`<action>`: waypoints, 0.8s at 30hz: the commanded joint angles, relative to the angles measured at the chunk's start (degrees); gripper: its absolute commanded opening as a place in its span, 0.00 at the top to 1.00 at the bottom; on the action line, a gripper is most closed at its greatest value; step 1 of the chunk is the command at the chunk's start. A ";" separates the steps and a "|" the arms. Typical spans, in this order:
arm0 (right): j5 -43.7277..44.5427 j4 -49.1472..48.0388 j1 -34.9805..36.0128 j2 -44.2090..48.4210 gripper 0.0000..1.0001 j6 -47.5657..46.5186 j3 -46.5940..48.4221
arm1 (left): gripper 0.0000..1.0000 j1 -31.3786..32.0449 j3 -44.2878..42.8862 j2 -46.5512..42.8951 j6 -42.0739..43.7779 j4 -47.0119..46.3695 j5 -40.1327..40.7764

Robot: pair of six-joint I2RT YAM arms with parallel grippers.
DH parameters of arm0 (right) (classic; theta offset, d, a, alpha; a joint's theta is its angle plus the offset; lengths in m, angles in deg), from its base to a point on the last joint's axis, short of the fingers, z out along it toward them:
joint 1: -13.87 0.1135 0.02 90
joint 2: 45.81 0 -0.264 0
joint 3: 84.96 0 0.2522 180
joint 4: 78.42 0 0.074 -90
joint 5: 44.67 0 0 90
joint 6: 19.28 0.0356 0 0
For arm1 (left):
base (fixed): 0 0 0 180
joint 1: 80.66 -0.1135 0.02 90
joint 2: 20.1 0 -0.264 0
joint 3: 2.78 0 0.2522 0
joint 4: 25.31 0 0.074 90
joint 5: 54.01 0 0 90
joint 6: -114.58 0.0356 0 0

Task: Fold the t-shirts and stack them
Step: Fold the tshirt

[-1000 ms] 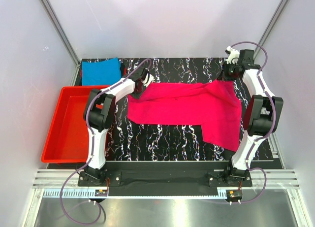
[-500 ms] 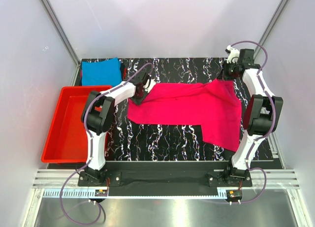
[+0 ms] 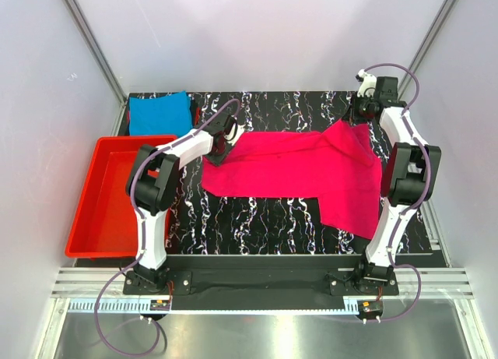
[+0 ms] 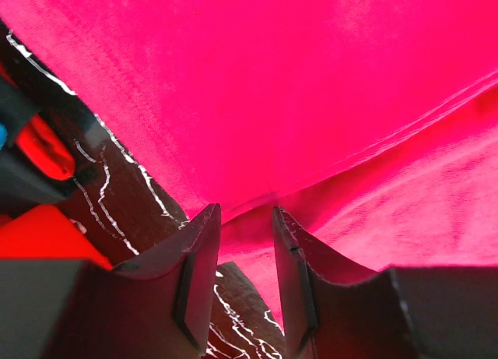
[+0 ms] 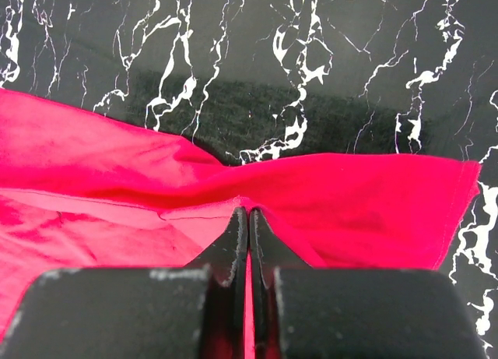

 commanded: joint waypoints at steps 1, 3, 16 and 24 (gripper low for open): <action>0.38 -3.13 0.46 -0.85 1.00 0.87 2.53 | 0.61 -0.12 -0.86 -1.74 0.24 -1.15 3.30; 0.29 -3.13 0.46 -1.21 1.00 0.95 2.71 | 0.61 -0.38 -1.39 -1.82 0.59 -1.23 3.92; 0.91 -2.17 0.46 -3.93 1.00 0.78 5.43 | 0.59 -0.30 -2.88 -1.74 2.96 -2.11 -1.44; 1.52 -2.25 0.46 -4.81 1.00 1.22 6.40 | 0.59 -0.21 -4.11 -0.42 4.20 -1.76 -2.06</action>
